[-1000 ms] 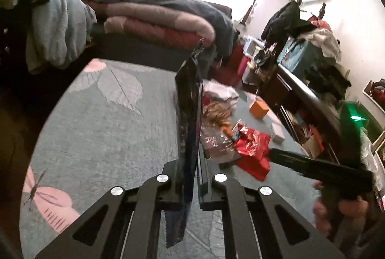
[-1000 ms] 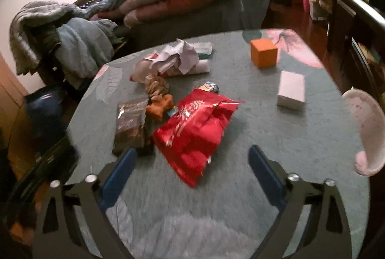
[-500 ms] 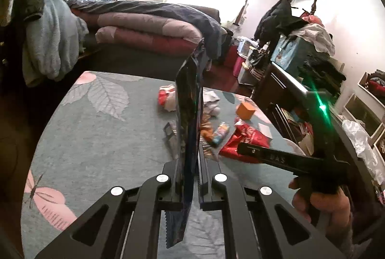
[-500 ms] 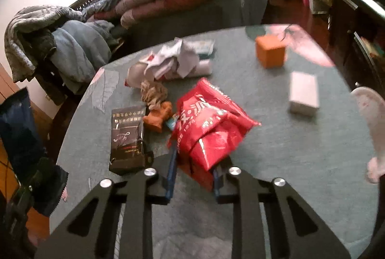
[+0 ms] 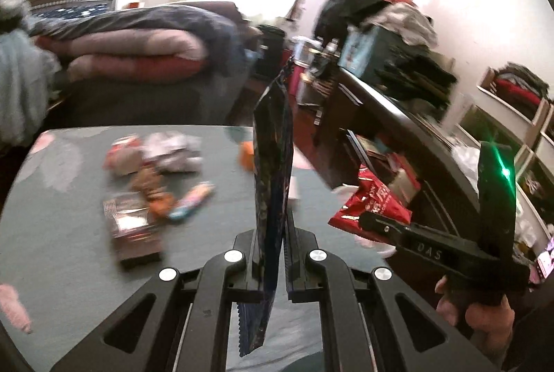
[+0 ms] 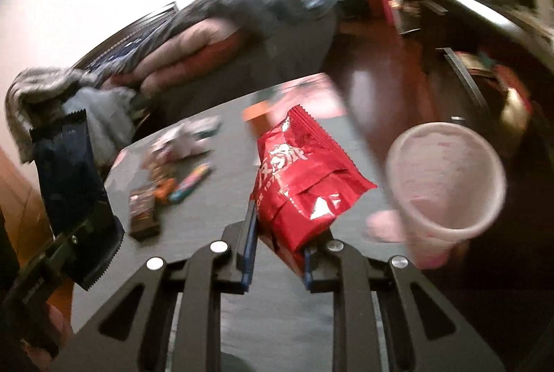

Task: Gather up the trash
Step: 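Carry both bags over the pink wastebasket and open both tools to drop them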

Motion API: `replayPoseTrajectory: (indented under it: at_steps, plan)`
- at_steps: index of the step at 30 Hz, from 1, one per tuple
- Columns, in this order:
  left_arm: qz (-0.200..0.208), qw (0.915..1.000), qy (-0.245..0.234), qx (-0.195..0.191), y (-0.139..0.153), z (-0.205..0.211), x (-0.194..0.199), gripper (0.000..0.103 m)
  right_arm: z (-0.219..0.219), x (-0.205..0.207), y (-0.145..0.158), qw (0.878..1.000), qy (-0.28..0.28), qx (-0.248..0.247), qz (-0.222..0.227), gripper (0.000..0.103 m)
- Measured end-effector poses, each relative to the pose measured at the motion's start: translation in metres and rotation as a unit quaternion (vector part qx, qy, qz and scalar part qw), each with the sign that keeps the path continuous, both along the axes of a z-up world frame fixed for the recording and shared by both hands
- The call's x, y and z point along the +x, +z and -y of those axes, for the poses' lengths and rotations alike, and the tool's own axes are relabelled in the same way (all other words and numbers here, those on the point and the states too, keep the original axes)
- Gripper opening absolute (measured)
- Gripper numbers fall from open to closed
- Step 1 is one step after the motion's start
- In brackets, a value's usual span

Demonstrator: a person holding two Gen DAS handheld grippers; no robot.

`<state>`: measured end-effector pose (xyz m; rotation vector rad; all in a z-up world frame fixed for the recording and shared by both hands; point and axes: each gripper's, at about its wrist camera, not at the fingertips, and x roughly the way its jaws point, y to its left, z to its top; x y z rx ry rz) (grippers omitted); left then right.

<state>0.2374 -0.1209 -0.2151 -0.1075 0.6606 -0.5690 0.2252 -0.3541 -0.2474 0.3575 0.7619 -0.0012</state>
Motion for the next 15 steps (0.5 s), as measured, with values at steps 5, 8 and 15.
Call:
replayPoseTrajectory:
  at_steps: [5,8,15]
  plan:
    - [-0.006,0.9985,-0.054,0.005,0.002,0.07,0.01,0.008,0.062,-0.02,-0.003,0.998,-0.06,0.0,-0.001,0.022]
    - [-0.011,0.9968,-0.077,0.015,0.001,0.108,0.016,0.008,0.091,-0.025,-0.007,0.996,-0.089,0.0,-0.002,0.022]
    - [-0.021,0.9913,-0.126,0.034,-0.008,0.188,0.032,0.008,0.15,-0.027,-0.02,0.991,-0.135,-0.001,-0.005,0.022]
